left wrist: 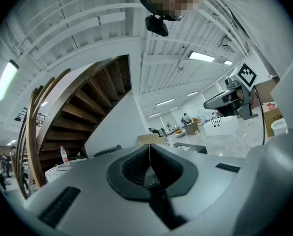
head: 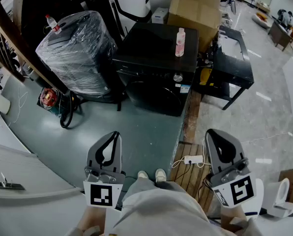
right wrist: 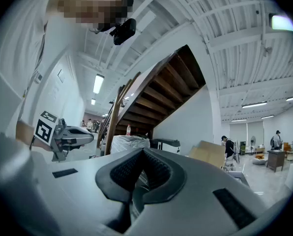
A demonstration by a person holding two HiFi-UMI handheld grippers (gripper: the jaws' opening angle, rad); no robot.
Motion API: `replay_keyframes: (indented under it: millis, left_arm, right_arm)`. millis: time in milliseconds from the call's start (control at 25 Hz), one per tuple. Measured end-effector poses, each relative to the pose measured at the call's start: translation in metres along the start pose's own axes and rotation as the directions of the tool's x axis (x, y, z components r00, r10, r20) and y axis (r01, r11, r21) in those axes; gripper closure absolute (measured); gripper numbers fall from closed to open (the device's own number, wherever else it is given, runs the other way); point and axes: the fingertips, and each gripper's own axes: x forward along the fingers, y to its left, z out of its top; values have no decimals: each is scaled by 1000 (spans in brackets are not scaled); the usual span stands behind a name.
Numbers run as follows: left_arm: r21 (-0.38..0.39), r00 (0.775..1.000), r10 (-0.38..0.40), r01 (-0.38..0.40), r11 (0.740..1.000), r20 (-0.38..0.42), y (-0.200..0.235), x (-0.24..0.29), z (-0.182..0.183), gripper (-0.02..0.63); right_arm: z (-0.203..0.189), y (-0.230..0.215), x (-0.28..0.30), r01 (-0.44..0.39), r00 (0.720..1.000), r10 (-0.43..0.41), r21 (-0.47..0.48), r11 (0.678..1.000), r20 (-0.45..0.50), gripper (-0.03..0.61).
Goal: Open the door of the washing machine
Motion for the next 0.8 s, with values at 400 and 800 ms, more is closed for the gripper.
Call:
replay_keyframes:
  millis: [400, 800]
  left_arm:
    - [-42, 1000, -3, 3, 999, 0, -8, -3, 3, 592]
    - [-38, 1000, -2, 2, 999, 4, -8, 2, 13, 592]
  right_arm:
    - [-5, -9, -11, 17, 1000, -18, 69, 997, 14, 557]
    - [-17, -17, -13, 27, 1000, -27, 88, 996, -7, 557]
